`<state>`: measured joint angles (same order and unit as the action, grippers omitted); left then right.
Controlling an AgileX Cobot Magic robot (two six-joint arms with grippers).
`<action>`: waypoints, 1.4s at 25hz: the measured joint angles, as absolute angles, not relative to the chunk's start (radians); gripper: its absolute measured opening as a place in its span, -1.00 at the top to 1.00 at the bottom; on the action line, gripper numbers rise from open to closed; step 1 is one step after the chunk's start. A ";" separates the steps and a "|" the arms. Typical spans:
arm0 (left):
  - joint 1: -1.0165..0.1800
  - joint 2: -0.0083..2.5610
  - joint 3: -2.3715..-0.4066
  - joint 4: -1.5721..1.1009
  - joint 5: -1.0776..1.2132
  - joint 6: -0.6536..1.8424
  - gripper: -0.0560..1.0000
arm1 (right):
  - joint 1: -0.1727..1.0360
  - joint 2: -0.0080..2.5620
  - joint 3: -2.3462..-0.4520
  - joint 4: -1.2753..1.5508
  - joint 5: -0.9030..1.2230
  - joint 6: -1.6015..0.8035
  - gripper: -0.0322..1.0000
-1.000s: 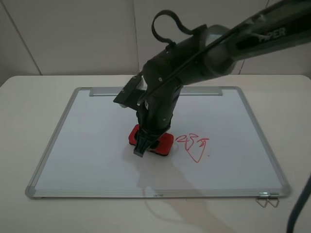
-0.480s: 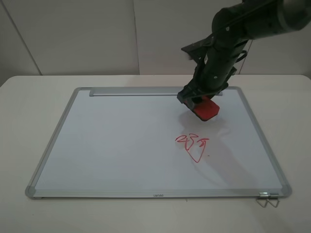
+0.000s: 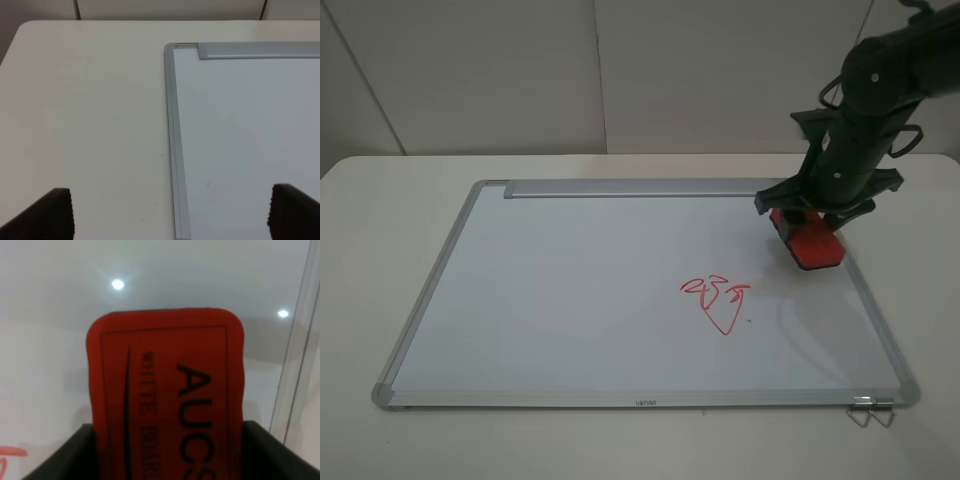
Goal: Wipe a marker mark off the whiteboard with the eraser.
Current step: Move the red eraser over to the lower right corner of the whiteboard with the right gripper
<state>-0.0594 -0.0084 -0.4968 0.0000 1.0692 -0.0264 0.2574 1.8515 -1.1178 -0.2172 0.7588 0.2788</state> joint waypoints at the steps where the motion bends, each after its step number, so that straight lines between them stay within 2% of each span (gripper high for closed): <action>1: -0.059 -0.008 -0.497 0.000 1.069 -0.026 -0.57 | 0.254 1.847 -1.098 -0.226 0.753 0.292 -0.01; 7: -0.059 -0.008 -0.497 0.000 1.069 -0.026 -0.57 | 0.247 1.839 -0.982 -0.267 0.643 0.388 -0.01; 14: -0.059 -0.008 -0.497 0.000 1.069 -0.026 -0.57 | 0.247 1.839 -0.952 -0.346 0.577 0.522 -0.01; 19: -0.059 -0.008 -0.497 0.000 1.069 -0.026 -0.57 | 0.247 1.838 -0.945 -0.348 0.604 0.535 -0.01; 35: -0.059 -0.008 -0.497 0.000 1.069 -0.026 -0.57 | 0.271 1.724 -0.744 -0.295 0.559 0.540 -0.01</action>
<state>-0.0594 -0.0084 -0.4968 0.0000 1.0692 -0.0264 0.2708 1.7244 -0.7435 -0.2946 0.5589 0.5395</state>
